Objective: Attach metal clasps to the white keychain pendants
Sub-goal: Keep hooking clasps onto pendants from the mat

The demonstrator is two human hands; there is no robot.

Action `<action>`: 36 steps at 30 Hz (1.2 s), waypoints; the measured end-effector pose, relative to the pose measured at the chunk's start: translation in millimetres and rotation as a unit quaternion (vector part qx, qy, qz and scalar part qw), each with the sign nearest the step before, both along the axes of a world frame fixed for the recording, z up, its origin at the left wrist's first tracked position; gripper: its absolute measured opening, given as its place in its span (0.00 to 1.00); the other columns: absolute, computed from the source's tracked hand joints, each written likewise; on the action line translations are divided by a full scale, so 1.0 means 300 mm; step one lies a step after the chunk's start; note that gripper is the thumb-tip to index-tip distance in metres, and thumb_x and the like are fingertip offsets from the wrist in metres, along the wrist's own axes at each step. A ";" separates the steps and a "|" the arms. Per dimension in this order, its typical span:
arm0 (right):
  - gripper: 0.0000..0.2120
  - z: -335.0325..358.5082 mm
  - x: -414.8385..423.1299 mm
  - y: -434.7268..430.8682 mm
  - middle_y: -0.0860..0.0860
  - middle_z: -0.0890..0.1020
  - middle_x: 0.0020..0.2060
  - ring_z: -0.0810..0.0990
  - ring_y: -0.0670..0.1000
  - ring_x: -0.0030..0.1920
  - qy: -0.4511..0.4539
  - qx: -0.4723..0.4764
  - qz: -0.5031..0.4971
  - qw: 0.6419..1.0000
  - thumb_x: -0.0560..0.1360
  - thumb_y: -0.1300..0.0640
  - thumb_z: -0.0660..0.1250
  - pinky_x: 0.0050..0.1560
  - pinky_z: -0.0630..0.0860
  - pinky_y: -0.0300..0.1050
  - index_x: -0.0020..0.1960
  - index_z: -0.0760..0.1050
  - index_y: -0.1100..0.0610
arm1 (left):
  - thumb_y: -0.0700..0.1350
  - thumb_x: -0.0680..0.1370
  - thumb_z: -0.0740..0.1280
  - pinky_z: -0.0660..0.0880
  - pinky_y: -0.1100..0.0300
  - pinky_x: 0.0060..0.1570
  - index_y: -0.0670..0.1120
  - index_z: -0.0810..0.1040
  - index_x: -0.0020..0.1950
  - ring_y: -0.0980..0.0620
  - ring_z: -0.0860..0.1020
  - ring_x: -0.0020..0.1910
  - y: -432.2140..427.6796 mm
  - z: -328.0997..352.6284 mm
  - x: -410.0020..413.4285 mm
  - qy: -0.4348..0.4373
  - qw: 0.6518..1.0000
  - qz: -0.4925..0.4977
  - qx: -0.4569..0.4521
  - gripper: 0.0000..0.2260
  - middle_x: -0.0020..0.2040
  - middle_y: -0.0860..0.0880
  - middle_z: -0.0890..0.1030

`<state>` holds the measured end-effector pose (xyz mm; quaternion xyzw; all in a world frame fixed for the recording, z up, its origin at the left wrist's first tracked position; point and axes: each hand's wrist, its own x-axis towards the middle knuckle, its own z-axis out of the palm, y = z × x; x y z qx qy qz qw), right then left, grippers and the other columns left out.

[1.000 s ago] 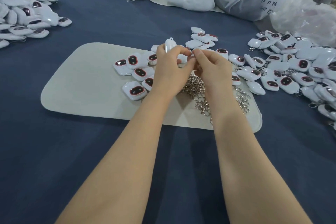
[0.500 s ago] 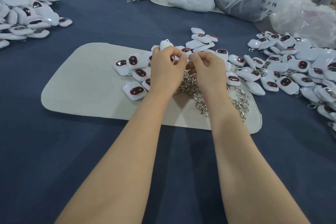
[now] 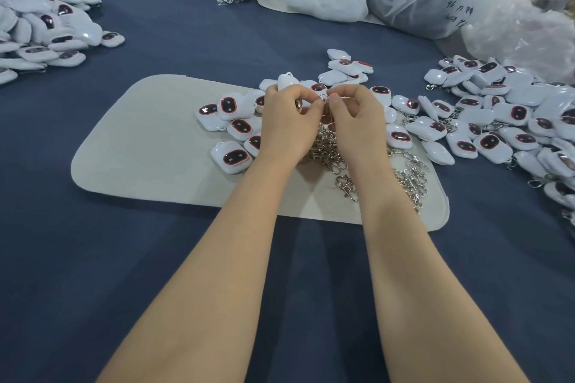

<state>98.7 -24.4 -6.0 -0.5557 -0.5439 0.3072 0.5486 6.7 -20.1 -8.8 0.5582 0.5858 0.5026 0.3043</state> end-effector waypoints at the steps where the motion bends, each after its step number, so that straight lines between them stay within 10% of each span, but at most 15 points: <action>1: 0.11 -0.001 -0.003 0.000 0.48 0.81 0.36 0.81 0.44 0.37 -0.014 -0.003 -0.006 1.000 0.78 0.62 0.61 0.45 0.76 0.40 0.41 0.71 0.48 | 0.43 0.77 0.67 0.64 0.82 0.38 0.50 0.78 0.43 0.64 0.71 0.37 0.000 0.001 0.000 -0.003 1.000 0.001 0.000 0.03 0.53 0.50 0.68; 9: 0.05 -0.007 -0.009 -0.001 0.41 0.77 0.41 0.75 0.39 0.43 -0.107 0.044 -0.034 0.993 0.77 0.63 0.62 0.45 0.69 0.26 0.49 0.74 0.54 | 0.43 0.78 0.66 0.63 0.71 0.41 0.46 0.79 0.46 0.62 0.72 0.38 0.002 -0.006 -0.004 0.012 1.000 0.018 0.014 0.03 0.54 0.50 0.67; 17: 0.06 -0.005 -0.016 -0.007 0.49 0.79 0.42 0.75 0.47 0.43 -0.174 0.078 -0.040 0.981 0.74 0.66 0.63 0.47 0.72 0.36 0.48 0.77 0.60 | 0.40 0.79 0.63 0.72 0.58 0.49 0.45 0.76 0.47 0.57 0.71 0.40 -0.011 -0.011 0.006 0.082 0.995 0.010 0.049 0.03 0.65 0.47 0.67; 24: 0.08 -0.005 -0.012 -0.002 0.40 0.75 0.37 0.74 0.36 0.36 -0.064 0.062 -0.052 0.995 0.74 0.66 0.64 0.41 0.70 0.26 0.44 0.72 0.54 | 0.41 0.78 0.65 0.64 0.69 0.41 0.45 0.78 0.49 0.79 0.69 0.37 -0.004 -0.021 0.007 0.043 0.998 -0.003 0.050 0.03 0.61 0.47 0.68; 36: 0.09 -0.009 -0.015 0.000 0.41 0.75 0.36 0.73 0.40 0.37 -0.082 0.064 -0.051 0.993 0.73 0.66 0.64 0.42 0.71 0.29 0.42 0.71 0.53 | 0.42 0.77 0.66 0.65 0.72 0.37 0.49 0.76 0.44 0.73 0.70 0.34 -0.004 -0.015 0.003 0.061 0.997 0.001 0.046 0.03 0.53 0.52 0.67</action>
